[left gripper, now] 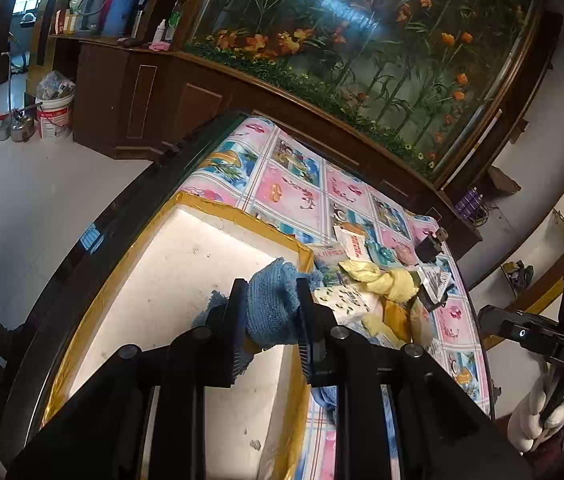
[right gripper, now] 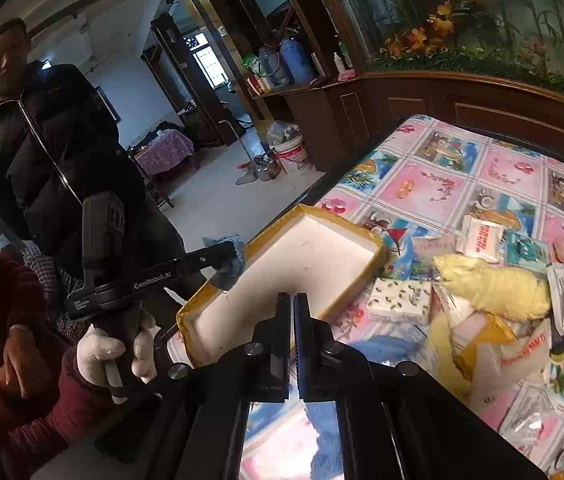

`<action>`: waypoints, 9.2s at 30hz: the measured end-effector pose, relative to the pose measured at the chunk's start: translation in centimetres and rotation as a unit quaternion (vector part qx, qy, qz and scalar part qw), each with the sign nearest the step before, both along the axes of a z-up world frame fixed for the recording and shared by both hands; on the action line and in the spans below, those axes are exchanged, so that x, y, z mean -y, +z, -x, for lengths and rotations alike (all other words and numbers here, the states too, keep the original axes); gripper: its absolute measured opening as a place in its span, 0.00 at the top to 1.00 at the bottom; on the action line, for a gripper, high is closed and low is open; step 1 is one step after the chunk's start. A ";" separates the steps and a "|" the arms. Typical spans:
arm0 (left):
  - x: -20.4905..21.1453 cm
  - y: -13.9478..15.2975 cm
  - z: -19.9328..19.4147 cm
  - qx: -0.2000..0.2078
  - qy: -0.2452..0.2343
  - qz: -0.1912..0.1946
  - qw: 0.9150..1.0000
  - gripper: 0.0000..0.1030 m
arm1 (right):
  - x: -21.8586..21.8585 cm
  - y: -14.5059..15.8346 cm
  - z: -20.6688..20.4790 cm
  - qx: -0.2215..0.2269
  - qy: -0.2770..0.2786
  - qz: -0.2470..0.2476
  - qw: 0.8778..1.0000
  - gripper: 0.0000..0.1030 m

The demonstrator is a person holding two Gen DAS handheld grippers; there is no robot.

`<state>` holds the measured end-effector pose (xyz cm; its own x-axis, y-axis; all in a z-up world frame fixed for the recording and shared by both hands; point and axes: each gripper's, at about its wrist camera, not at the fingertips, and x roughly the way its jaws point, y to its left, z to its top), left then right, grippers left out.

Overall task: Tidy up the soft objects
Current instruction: 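Carry the blue towel into the box and open the left gripper while the right gripper grasps another blue towel, then lower the blue towel into the box and open the right gripper, then grasp the rolled yellow towel from the table with the left gripper, then carry the yellow towel into the box while the right gripper grasps a white packet, then drop the white packet into the box with the right gripper, then grasp the white desiccant packet with blue print using the left gripper, then place the desiccant packet in the box while the right gripper places a white paper packet there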

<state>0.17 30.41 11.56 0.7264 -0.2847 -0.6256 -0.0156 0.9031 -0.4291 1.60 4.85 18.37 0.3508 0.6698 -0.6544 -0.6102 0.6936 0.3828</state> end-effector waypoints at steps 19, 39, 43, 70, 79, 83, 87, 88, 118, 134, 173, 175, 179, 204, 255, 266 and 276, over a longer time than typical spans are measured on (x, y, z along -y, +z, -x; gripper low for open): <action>-0.2 -4.8 -8.2 -0.070 0.013 0.010 0.997 0.54 | 0.3 -13.8 2.7 -0.098 -0.004 0.130 0.987 0.62; -0.9 -8.3 -0.2 -0.058 0.083 0.160 0.982 0.44 | -8.2 -4.2 -9.1 -0.129 -0.007 -0.068 0.989 0.61; -2.3 -5.4 2.9 -0.007 0.110 0.150 0.982 0.43 | -12.7 -7.3 -11.6 -0.171 0.007 -0.067 0.983 0.59; 0.0 -0.5 8.0 0.050 0.117 0.022 0.992 0.42 | -4.8 -7.2 -5.0 -0.024 -0.095 0.049 0.994 0.27; 9.6 -0.8 4.8 0.026 -0.010 -0.004 1.000 0.30 | 14.0 -7.0 -0.3 0.008 -0.264 0.013 0.964 0.00; 14.0 -3.3 2.6 -0.033 -0.055 0.013 0.998 0.30 | 18.4 -10.5 0.1 0.005 -0.299 0.037 0.953 0.00; 18.2 -4.7 1.2 -0.070 -0.067 -0.017 0.995 0.30 | 20.9 -12.3 0.7 0.022 -0.314 0.049 0.948 0.00; 19.2 -5.2 1.1 -0.078 -0.065 -0.026 0.994 0.31 | 21.5 -12.8 1.0 0.024 -0.315 0.046 0.948 0.00; 25.1 -1.1 6.6 0.022 -0.128 -0.034 0.991 0.71 | 22.8 -13.7 1.9 0.038 -0.351 0.043 0.935 0.00; 25.3 -8.3 4.0 -0.076 -0.120 -0.052 0.989 0.53 | 22.1 -15.3 0.0 -0.073 -0.317 0.064 0.943 0.04; 15.0 -2.6 7.9 -0.004 -0.067 0.028 0.997 0.65 | 12.8 -5.5 4.1 0.012 -0.190 0.016 0.982 0.64; 12.8 -1.8 7.8 0.000 -0.050 0.016 0.999 0.65 | 10.9 -5.1 3.6 -0.003 -0.163 -0.006 0.987 0.64; 8.6 -1.6 6.2 -0.006 -0.011 -0.028 1.000 0.65 | 6.1 -5.4 2.0 -0.047 -0.112 -0.043 0.992 0.64; 0.0 -5.8 3.7 -0.051 0.081 -0.005 0.995 0.47 | -11.0 -14.2 -4.6 -0.122 -0.079 0.059 0.988 0.56; 23.6 -9.5 -3.1 -0.112 -0.122 -0.141 0.976 0.61 | 16.8 -16.2 -5.6 -0.083 -0.226 0.079 0.967 0.25; 24.6 -10.2 -3.6 -0.085 -0.121 -0.156 0.977 0.52 | 15.8 -16.5 -6.0 -0.025 -0.217 0.111 0.970 0.37; 23.9 -9.2 -2.5 -0.067 -0.123 -0.139 0.980 0.70 | 16.5 -15.9 -4.4 -0.022 -0.220 0.111 0.969 0.67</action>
<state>2.65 6.47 2.40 0.5634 -0.2464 -0.7886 0.1785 0.9683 -0.1750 5.98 -11.61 2.46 0.5380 0.3025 -0.7868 -0.2236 0.9512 0.2128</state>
